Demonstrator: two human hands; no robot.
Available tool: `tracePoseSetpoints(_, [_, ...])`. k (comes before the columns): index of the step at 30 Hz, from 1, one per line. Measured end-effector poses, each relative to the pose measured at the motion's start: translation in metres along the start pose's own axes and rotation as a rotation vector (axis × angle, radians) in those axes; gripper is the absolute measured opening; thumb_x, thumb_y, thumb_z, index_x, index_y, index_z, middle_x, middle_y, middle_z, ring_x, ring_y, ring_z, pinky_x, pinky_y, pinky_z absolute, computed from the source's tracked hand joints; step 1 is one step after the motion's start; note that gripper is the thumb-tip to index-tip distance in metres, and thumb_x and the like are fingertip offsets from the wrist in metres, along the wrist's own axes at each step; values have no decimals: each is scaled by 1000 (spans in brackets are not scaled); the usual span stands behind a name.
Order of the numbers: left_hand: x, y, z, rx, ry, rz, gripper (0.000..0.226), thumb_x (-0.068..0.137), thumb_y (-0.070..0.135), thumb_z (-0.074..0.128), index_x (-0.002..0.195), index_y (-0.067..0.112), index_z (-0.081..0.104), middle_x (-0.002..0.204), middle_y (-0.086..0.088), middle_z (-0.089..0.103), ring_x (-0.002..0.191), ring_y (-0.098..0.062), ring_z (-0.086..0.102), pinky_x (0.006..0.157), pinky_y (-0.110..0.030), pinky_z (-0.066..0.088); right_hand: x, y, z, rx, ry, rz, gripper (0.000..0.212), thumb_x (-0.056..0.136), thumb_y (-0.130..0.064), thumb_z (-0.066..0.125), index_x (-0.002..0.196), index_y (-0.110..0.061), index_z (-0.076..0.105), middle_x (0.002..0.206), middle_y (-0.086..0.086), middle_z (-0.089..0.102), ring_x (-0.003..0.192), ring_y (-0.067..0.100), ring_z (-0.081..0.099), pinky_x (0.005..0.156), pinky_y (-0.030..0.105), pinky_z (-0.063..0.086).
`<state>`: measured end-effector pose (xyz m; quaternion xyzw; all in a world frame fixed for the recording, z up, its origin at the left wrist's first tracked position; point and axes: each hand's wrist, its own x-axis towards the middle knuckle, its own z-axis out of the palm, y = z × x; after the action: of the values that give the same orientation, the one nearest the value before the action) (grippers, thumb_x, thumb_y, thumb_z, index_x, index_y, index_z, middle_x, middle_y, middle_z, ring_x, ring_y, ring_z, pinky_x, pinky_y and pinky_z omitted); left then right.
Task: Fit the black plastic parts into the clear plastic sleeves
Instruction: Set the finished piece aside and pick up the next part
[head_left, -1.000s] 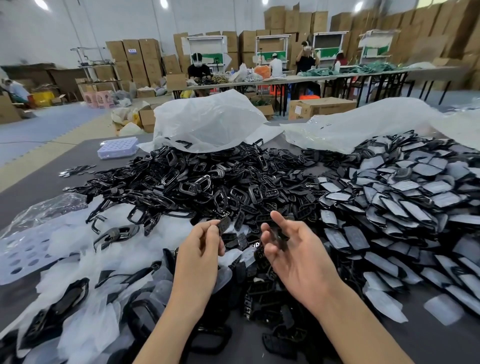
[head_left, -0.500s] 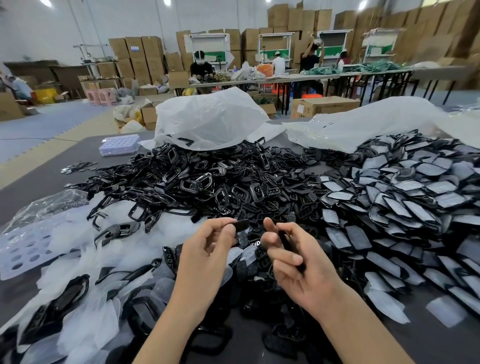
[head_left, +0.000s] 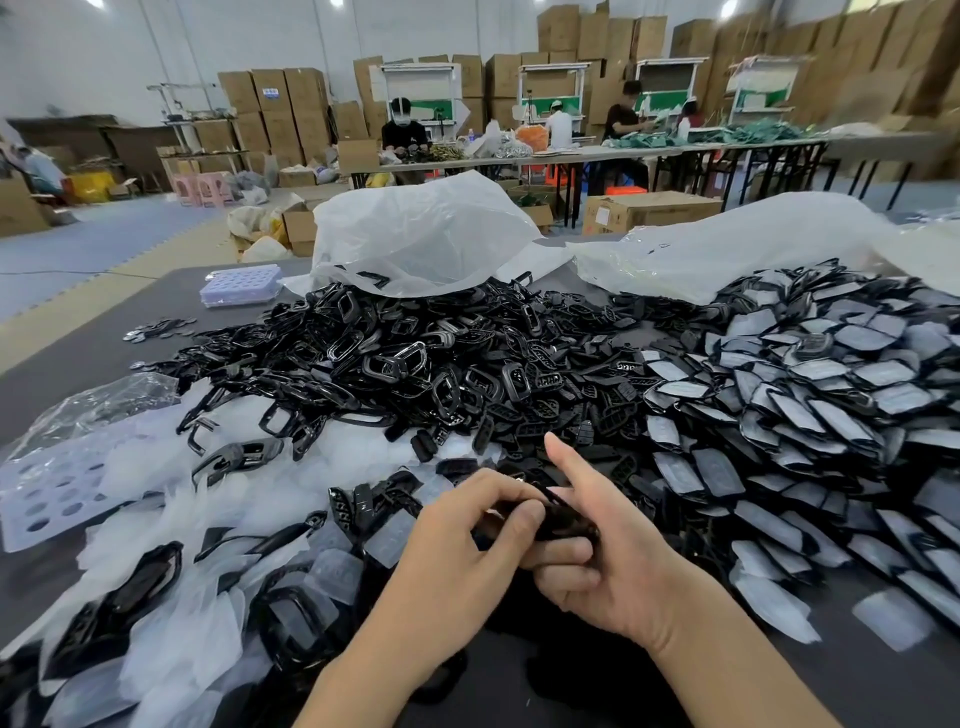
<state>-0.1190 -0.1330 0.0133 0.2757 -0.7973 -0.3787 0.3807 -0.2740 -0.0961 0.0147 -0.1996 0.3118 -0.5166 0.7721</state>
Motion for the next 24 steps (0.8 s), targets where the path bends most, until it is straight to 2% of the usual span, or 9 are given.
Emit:
tracePoseSetpoints(2, [2,-4,-1,2,145,-53,13,98,25,63,94,36,68,90,17,71,87,-6,66,74,-13,45,3,0,2,-73,-7,-60,63,93,-65,50,90,-8,77,79,7,65,41,7,47,35,19,41])
tracePoseSetpoints(4, [5,-9,-4,6,267,-89,12,96,26,63,92,37,67,87,18,71,84,-5,66,73,-11,45,9,4,5,-137,23,-142,59,95,-57,56,114,-4,73,100,15,67,54,11,57,49,24,54])
tracePoseSetpoints(6, [6,-11,-6,13,324,-104,13,95,26,63,91,38,67,87,20,71,84,-3,67,73,-10,45,17,11,8,-218,92,-264,44,92,-39,62,111,-2,73,100,17,72,65,16,66,60,26,59])
tracePoseSetpoints(9, [6,-11,-6,2,353,-100,13,95,24,64,93,37,67,88,21,70,82,-1,66,70,-7,44,23,20,9,-375,155,-417,31,103,-25,51,109,-4,73,109,19,75,78,17,72,70,25,58])
tracePoseSetpoints(11, [6,-10,-6,-59,369,-108,15,94,24,65,97,38,67,88,16,69,76,-3,64,68,-9,45,22,22,10,-451,176,-475,31,105,-28,49,110,-6,71,110,19,75,79,17,71,71,26,58])
tracePoseSetpoints(15, [8,-12,-12,-191,304,-153,29,94,20,67,106,47,62,84,5,65,63,-6,56,59,-11,44,18,18,10,-501,274,-588,27,92,-35,61,101,-18,80,90,8,77,66,11,65,60,20,53])
tracePoseSetpoints(17, [8,-14,-12,-212,236,-171,30,94,19,67,106,47,63,82,7,66,66,-12,57,61,-15,46,16,14,9,-520,325,-635,27,88,-39,63,101,-24,82,87,6,77,65,9,64,59,19,52])
tracePoseSetpoints(22, [8,-19,-10,-187,228,-178,29,96,20,64,104,48,65,75,5,60,65,-4,51,64,-16,46,12,14,11,-597,296,-640,27,90,-42,60,102,-31,81,90,2,79,68,8,68,63,19,54])
tracePoseSetpoints(24, [9,-20,-11,-233,209,-213,27,97,20,63,105,46,66,74,7,61,69,-6,55,73,-26,54,11,14,12,-606,276,-637,27,91,-42,59,102,-32,81,93,3,79,70,9,70,65,19,55])
